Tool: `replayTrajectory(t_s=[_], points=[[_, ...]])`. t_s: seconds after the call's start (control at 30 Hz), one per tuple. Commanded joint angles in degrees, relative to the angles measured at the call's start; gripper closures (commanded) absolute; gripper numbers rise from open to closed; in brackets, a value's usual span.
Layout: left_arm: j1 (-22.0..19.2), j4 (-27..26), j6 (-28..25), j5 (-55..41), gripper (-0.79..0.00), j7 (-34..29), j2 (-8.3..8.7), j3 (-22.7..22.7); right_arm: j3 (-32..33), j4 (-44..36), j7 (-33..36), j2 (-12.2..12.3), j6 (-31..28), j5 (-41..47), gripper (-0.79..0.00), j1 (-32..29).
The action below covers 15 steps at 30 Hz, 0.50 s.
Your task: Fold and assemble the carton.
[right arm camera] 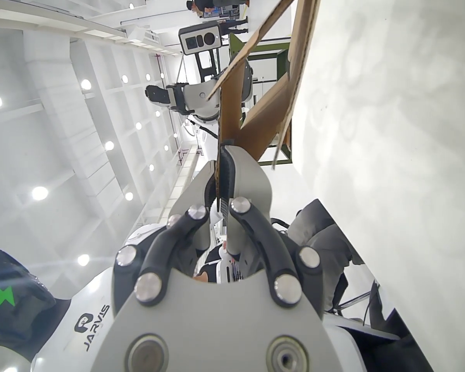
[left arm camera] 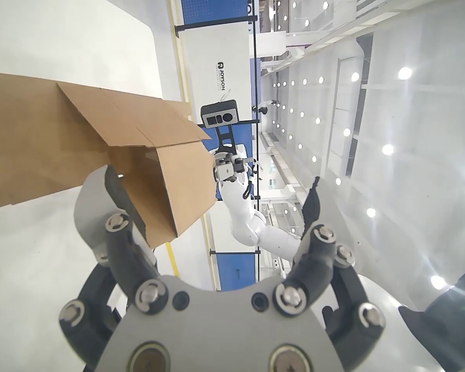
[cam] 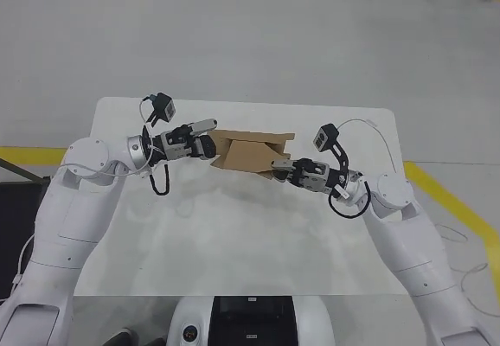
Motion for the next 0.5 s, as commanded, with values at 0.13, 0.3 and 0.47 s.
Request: replayTrajectory(t_s=[0.13, 0.3, 0.47], points=[[-0.96, 1.32, 1.83, -1.12, -0.785, -2.27, -0.12, 1.32, 0.18, 0.15, -0.88, -0.03, -0.53, 1.22, 0.000, -0.47], [-1.96, 2.48, 2.35, -1.14, -0.785, -2.72, -0.33, 2.75, -0.33, -0.52, -0.30, -0.05, -0.16, 1.39, 0.000, -0.45], [-2.81, 3.17, 2.00, -0.71, -0.785, -2.38, -0.48, 3.63, -1.06, -0.81, -0.06, -0.14, 0.17, 1.44, 0.000, -0.25]])
